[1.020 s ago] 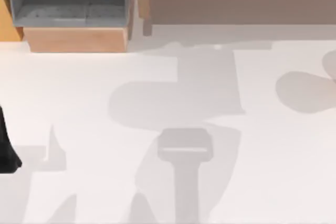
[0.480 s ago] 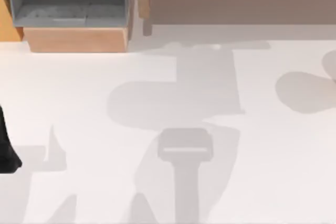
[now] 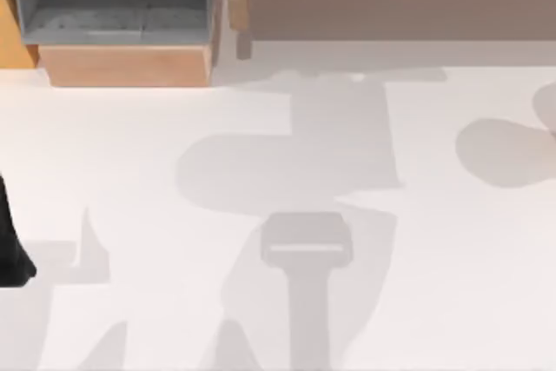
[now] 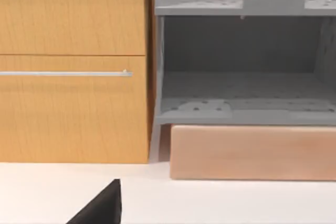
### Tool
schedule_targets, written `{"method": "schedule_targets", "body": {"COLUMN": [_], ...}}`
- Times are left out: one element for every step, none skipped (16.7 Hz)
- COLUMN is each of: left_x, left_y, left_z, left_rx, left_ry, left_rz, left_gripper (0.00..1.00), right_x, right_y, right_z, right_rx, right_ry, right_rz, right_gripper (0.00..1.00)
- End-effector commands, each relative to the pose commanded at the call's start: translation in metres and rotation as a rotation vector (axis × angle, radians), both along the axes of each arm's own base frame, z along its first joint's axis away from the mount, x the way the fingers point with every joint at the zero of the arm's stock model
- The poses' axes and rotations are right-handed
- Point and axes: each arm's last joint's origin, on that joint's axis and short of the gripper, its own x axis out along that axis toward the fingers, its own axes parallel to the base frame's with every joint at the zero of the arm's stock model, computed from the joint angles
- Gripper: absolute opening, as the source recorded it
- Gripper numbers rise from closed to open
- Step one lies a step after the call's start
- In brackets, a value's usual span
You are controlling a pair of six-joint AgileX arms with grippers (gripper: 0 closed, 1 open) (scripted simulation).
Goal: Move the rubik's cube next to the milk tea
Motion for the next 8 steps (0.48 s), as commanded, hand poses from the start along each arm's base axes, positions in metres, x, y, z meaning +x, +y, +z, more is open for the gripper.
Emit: {"method": "schedule_targets", "body": {"left_x": [0.0, 0.0, 0.0, 0.0, 0.0, 0.0, 0.0, 0.0], "left_y": [0.0, 0.0, 0.0, 0.0, 0.0, 0.0, 0.0, 0.0], "left_z": [0.0, 0.0, 0.0, 0.0, 0.0, 0.0, 0.0, 0.0], "left_rx": [0.0, 0.0, 0.0, 0.0, 0.0, 0.0, 0.0, 0.0], "left_ry": [0.0, 0.0, 0.0, 0.0, 0.0, 0.0, 0.0, 0.0], "left_rz": [0.0, 0.0, 0.0, 0.0, 0.0, 0.0, 0.0, 0.0], "left_gripper": [1.0, 1.0, 1.0, 1.0, 1.0, 1.0, 1.0, 1.0], "right_x": [0.0, 0.0, 0.0, -0.0008, -0.0014, -0.0027, -0.0033, -0.0024], "right_y": [0.0, 0.0, 0.0, -0.0011, -0.0013, -0.0017, -0.0019, -0.0019], "right_z": [0.0, 0.0, 0.0, 0.0008, 0.0026, 0.0066, 0.0092, 0.0098], "right_rx": [0.0, 0.0, 0.0, 0.001, -0.001, -0.003, -0.003, -0.003], "right_ry": [0.0, 0.0, 0.0, -0.002, -0.006, -0.014, -0.015, -0.01], "right_rz": [0.0, 0.0, 0.0, -0.002, -0.002, -0.003, -0.003, -0.002], "right_gripper": [0.0, 0.0, 0.0, 0.0, 0.0, 0.0, 0.0, 0.0]}}
